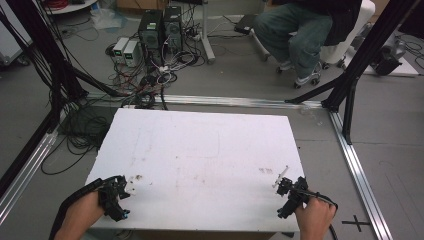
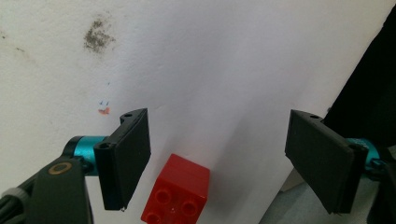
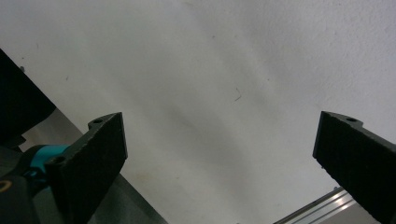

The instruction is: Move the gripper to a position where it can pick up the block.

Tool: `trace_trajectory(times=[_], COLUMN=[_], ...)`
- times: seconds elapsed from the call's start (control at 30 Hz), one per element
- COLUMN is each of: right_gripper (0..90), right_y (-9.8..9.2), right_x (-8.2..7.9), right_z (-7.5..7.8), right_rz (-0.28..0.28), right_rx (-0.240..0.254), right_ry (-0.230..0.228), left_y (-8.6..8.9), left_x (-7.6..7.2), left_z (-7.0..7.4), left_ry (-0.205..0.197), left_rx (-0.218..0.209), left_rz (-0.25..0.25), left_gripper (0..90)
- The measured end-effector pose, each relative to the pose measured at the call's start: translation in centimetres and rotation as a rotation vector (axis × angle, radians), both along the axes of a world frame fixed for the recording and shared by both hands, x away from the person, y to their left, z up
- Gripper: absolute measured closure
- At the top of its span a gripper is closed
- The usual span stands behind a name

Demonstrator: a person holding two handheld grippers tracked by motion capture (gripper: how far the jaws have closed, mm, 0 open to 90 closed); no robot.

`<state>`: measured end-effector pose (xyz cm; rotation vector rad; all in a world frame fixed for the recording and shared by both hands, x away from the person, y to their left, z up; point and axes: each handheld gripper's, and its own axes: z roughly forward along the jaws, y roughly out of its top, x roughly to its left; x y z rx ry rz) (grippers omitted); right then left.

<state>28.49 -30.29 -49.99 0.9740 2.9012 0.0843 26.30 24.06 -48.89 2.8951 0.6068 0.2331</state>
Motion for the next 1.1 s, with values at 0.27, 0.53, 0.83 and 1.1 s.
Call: trace_trajectory(times=[0.27,0.53,0.83,1.1], right_gripper=[2.0,2.0,2.0,2.1], right_y=[0.2,0.18,0.33,0.22], right_x=[-0.05,0.0,-0.01,-0.1], right_z=[-0.01,-0.04,-0.23,-0.21], right_rz=[0.006,0.009,0.013,0.008], right_rx=[-0.005,-0.003,-0.011,-0.001], right_ry=[0.002,0.0,0.001,-0.002], left_y=[-0.04,0.03,0.23,0.28], left_x=[-0.03,0.02,0.25,0.33], left_z=[-0.01,-0.21,-0.05,0.24], left_ry=[-0.002,-0.003,0.001,0.002], left_rx=[0.0,0.004,-0.007,-0.011], left_rz=[-0.006,-0.007,-0.007,-0.03], left_gripper=[22.6,22.6,22.7,22.7])
